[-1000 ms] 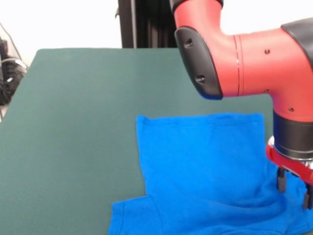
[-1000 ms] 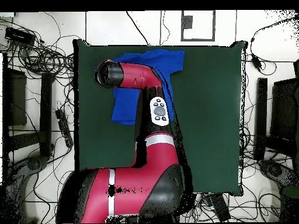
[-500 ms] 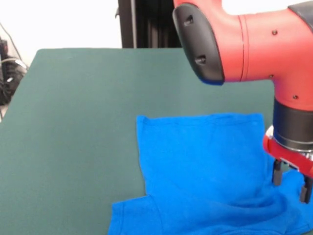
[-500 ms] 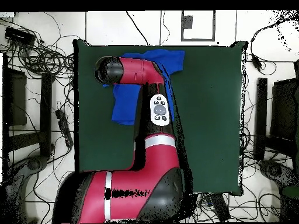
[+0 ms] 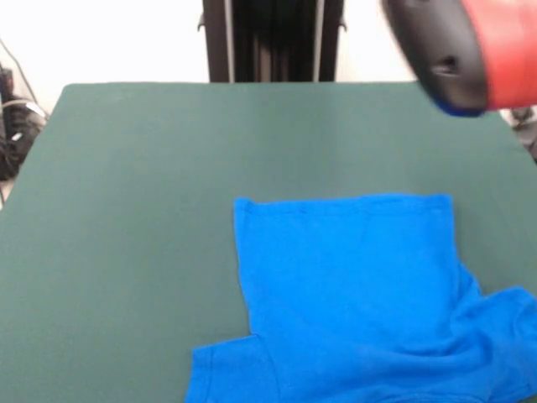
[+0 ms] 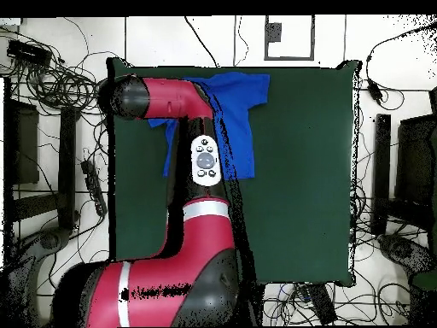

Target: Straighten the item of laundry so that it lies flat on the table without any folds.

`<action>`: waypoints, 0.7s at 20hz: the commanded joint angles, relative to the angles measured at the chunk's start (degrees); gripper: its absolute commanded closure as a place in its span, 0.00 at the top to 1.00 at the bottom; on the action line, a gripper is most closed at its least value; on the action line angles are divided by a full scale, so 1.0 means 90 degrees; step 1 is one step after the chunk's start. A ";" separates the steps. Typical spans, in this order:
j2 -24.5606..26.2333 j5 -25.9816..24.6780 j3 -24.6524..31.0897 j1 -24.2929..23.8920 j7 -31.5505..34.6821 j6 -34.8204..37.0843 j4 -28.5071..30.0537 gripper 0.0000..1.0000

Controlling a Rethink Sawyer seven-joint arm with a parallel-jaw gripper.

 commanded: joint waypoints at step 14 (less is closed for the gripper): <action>0.2005 0.0416 -0.0687 0.0523 0.1164 0.1757 -0.1704 1.00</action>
